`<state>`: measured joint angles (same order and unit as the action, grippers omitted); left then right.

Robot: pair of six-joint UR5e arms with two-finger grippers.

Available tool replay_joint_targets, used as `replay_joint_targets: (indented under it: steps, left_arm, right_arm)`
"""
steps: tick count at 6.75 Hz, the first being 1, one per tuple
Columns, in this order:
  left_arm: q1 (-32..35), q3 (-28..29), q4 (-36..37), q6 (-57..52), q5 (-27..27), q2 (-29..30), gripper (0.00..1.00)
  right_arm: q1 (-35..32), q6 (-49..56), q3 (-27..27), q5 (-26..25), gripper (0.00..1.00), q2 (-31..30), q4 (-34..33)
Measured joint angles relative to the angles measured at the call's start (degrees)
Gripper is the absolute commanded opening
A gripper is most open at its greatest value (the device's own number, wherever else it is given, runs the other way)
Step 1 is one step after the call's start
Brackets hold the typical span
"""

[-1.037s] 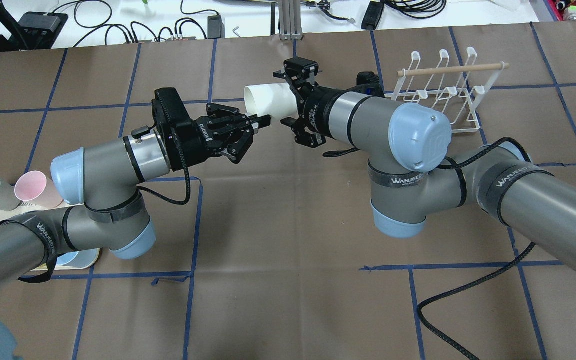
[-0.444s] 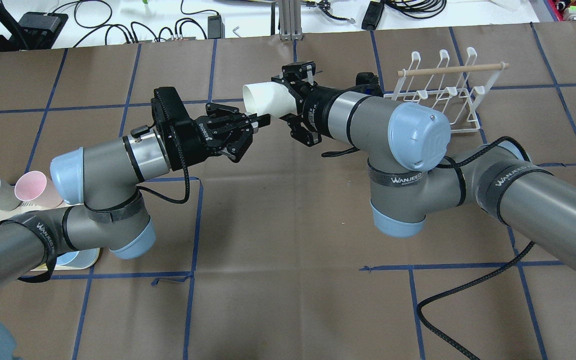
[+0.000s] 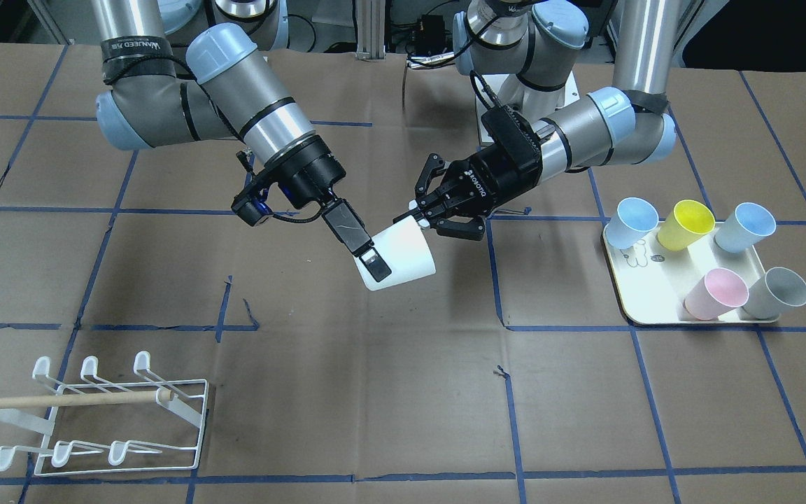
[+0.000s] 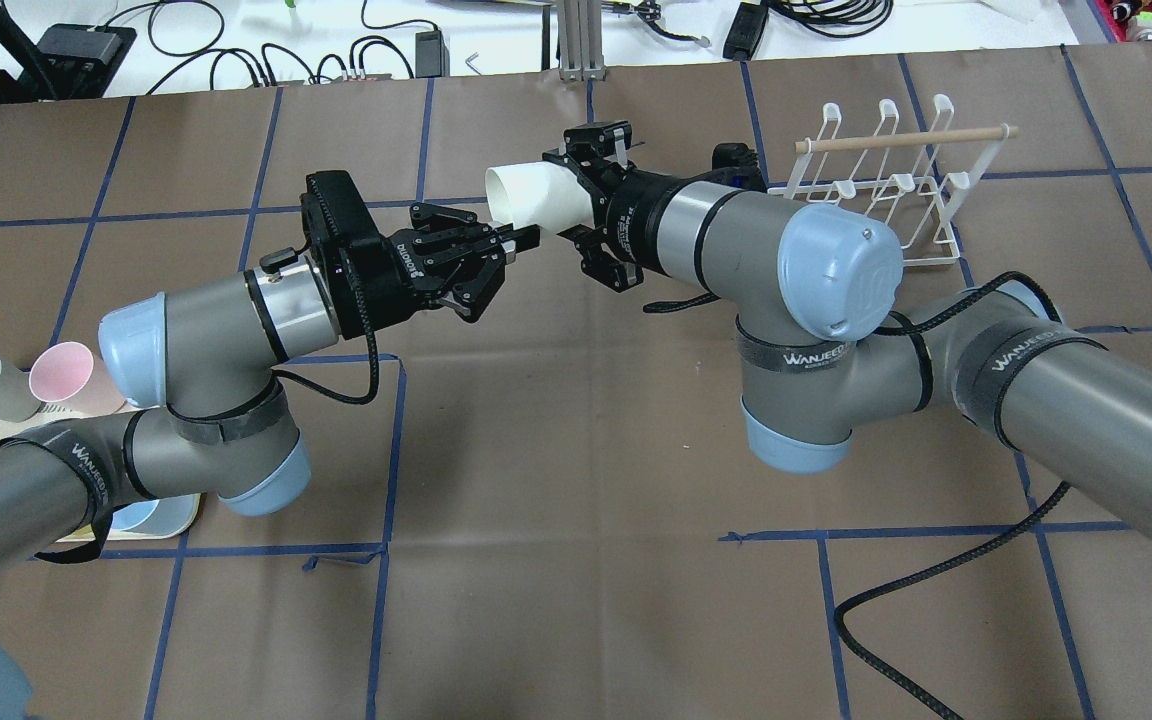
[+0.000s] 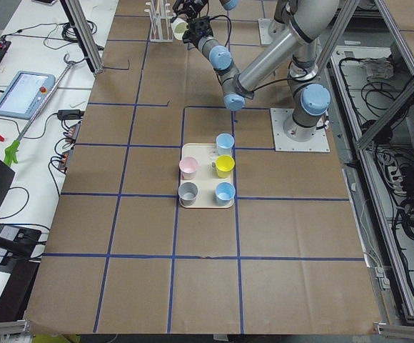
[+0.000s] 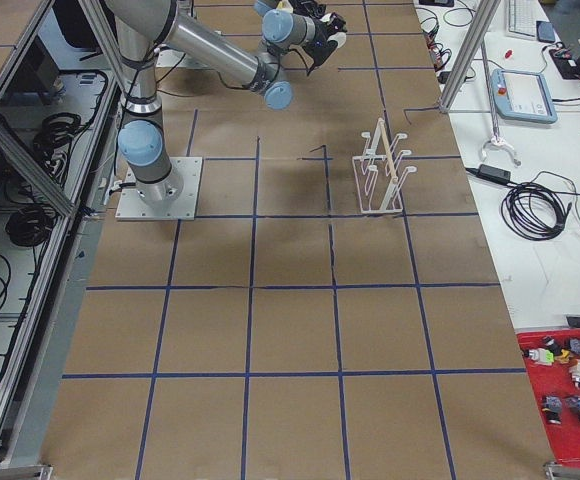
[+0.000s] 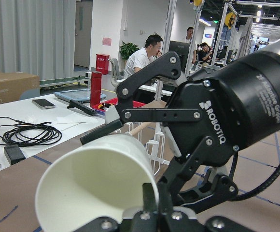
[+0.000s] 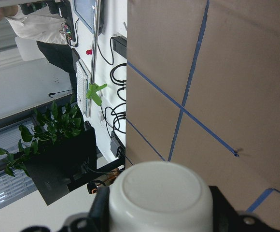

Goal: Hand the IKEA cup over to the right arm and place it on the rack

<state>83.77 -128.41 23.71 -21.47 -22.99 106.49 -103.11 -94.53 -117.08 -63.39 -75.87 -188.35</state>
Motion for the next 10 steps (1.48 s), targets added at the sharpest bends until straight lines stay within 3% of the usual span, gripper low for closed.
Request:
replay_joint_targets:
  steps: [2, 5, 9, 10]
  left_arm:
    - [0.0, 0.1, 1.4, 2.5, -0.3, 0.0, 0.98]
    - [-1.0, 0.2, 2.1, 4.7, -0.2, -0.2, 0.98]
    - [-12.3, 1.0, 3.4, 7.0, 3.7, -0.2, 0.99]
    - [-13.0, 3.1, 2.3, 10.7, 0.0, 0.1, 0.99]
  right_arm:
    - [0.1, 0.1, 0.0, 0.2, 0.39, 0.0, 0.0]
    - [0.9, 2.4, 0.6, 0.1, 0.36, 0.1, 0.0]
    - [6.6, 31.4, 3.3, -1.3, 0.32, -0.2, 0.5]
    - [8.9, 37.9, 3.5, -2.4, 0.32, -0.3, 0.4]
